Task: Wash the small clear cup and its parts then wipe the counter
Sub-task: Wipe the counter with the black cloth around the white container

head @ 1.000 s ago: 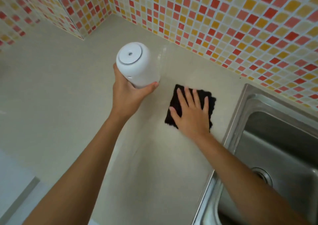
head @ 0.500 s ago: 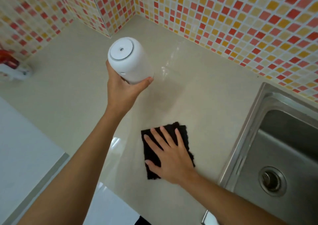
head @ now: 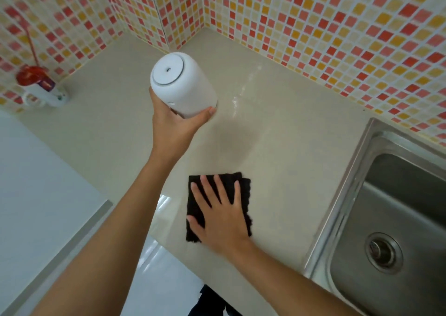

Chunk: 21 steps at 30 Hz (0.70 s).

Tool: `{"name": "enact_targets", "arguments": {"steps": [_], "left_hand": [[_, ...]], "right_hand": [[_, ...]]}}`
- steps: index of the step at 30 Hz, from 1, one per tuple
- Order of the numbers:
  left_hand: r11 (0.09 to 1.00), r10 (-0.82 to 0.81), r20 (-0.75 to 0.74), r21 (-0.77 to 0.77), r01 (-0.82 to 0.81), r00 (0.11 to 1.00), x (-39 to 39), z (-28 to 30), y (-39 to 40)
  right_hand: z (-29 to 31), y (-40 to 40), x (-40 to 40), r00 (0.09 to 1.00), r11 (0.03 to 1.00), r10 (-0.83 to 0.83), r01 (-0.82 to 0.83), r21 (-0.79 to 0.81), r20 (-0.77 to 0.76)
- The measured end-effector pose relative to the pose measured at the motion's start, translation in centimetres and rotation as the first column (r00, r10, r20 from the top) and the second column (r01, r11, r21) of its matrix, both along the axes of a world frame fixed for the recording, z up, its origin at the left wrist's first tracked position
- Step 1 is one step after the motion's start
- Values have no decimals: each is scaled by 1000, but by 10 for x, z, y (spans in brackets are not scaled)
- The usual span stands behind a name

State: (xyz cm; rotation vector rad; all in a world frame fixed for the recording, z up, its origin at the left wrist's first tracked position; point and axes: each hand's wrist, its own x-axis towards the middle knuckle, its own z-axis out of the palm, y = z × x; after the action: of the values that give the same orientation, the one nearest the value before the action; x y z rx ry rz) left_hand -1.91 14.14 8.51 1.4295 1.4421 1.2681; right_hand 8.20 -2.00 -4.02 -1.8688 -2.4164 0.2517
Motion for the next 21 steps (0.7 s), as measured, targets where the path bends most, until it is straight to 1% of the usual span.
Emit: {"name": "enact_targets", "arguments": {"steps": [1, 2, 3, 4, 6, 7, 9, 12, 13, 14, 15, 16, 17, 18, 19, 21], "left_hand": [[1000, -7, -8, -5, 7, 1000, 2, -2, -1], [1000, -16, -17, -11, 16, 1000, 3, -5, -2], [999, -28, -23, -19, 28, 999, 4, -8, -4], [999, -41, -30, -23, 41, 999, 5, -10, -6], [998, -58, -46, -23, 57, 997, 6, -14, -11], [998, -64, -49, -23, 63, 997, 6, -16, -13], [996, -80, -39, -36, 78, 996, 6, -20, -16], [995, -82, -30, -52, 80, 996, 9, -26, -14], [995, -85, -25, -57, 83, 996, 13, -27, -11], [994, -91, -21, -60, 89, 996, 18, -28, -8], [993, -101, -22, -59, 99, 995, 23, -28, -5], [992, -114, -27, -57, 113, 993, 30, -29, -1], [990, -130, -33, -58, 128, 991, 36, -28, 3], [988, -145, -36, -59, 143, 989, 43, -28, 6], [986, -158, -37, -54, 156, 987, 49, -28, 10], [982, -183, -44, -48, 181, 982, 59, -28, 15]], "right_hand": [[-1, 10, 0, 999, 999, 42, -42, 3, -9], [-4, 31, 6, 1000, 999, 27, -27, 29, -10], [-7, 59, 17, 999, 998, -37, 37, 45, -11], [-7, 90, 32, 991, 990, -136, 136, 45, -3], [-3, 142, 77, 940, 940, -339, 340, -34, 33], [-4, 158, 98, 916, 914, -399, 402, -64, 46], [-5, 166, 123, 889, 885, -456, 458, -83, 44], [-5, 116, 100, 841, 842, -539, 540, 0, 39], [-5, 86, 80, 868, 868, -496, 496, 7, 23], [-4, 52, 59, 922, 922, -387, 387, -8, 0], [-1, 18, 40, 970, 970, -241, 241, -21, -10], [2, -6, 29, 994, 994, -108, 107, -36, -13], [3, -17, 27, 1000, 999, -19, 17, -52, -22], [1, -13, 33, 999, 998, 17, -19, -56, -35], [0, 1, 45, 1000, 999, 1, -2, -38, -30], [-4, 48, 78, 992, 992, -127, 127, -22, 3]]}}
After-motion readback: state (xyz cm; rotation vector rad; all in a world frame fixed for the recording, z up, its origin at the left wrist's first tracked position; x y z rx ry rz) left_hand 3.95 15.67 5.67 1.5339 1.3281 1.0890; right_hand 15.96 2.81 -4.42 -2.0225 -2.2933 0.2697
